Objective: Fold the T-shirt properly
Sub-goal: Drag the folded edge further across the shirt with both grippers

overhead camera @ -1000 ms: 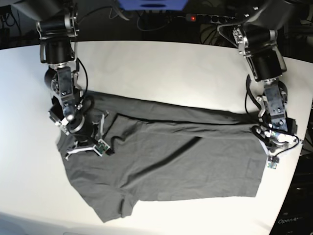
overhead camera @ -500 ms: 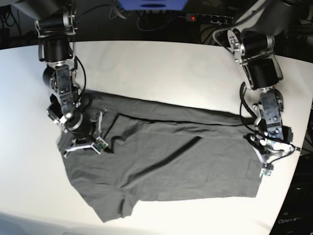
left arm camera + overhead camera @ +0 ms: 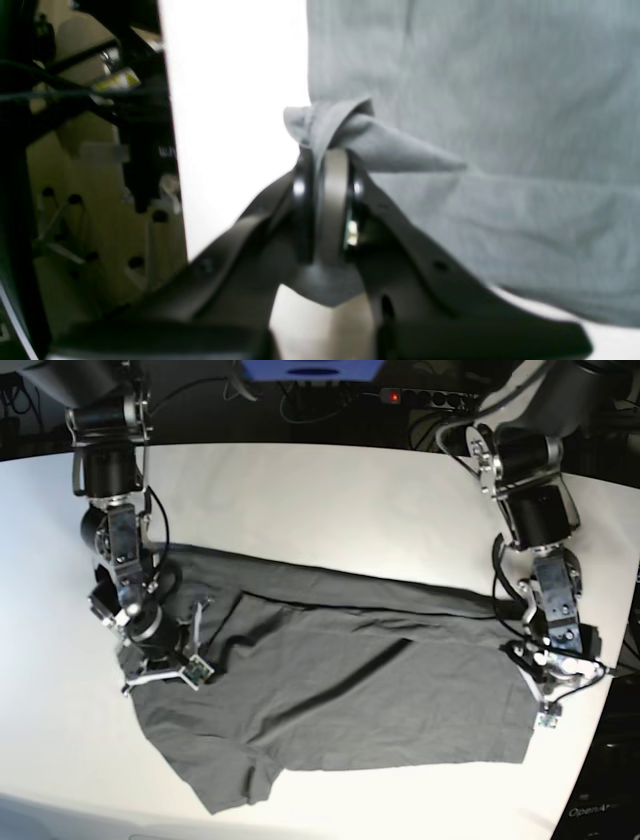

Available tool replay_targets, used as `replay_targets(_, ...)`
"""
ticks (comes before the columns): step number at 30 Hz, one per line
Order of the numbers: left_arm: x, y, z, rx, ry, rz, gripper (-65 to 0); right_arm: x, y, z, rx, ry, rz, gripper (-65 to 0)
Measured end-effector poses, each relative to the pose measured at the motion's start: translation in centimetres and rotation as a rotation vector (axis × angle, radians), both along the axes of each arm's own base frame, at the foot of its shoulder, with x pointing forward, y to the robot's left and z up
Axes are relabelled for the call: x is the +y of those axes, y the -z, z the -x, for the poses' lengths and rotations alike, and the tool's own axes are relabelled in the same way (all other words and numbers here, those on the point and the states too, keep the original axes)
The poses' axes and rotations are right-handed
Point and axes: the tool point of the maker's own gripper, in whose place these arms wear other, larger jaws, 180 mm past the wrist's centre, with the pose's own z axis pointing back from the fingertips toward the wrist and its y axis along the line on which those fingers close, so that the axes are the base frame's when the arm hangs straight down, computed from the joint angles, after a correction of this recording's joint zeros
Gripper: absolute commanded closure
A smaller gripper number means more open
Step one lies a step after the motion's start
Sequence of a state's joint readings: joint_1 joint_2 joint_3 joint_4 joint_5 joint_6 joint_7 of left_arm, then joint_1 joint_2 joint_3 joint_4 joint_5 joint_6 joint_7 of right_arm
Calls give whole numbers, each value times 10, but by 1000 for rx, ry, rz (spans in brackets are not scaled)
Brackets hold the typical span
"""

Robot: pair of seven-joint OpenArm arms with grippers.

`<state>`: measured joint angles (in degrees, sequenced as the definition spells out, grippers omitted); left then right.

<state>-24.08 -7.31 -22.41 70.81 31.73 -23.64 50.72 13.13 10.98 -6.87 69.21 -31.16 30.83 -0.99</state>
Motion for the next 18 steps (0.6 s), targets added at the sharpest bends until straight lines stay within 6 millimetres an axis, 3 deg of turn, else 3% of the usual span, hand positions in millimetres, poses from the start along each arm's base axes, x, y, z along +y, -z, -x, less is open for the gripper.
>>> replay_targets(18,-3,-13,-12,-24,-6,10,-25,-6,-38,-36,-79,7,15,-3)
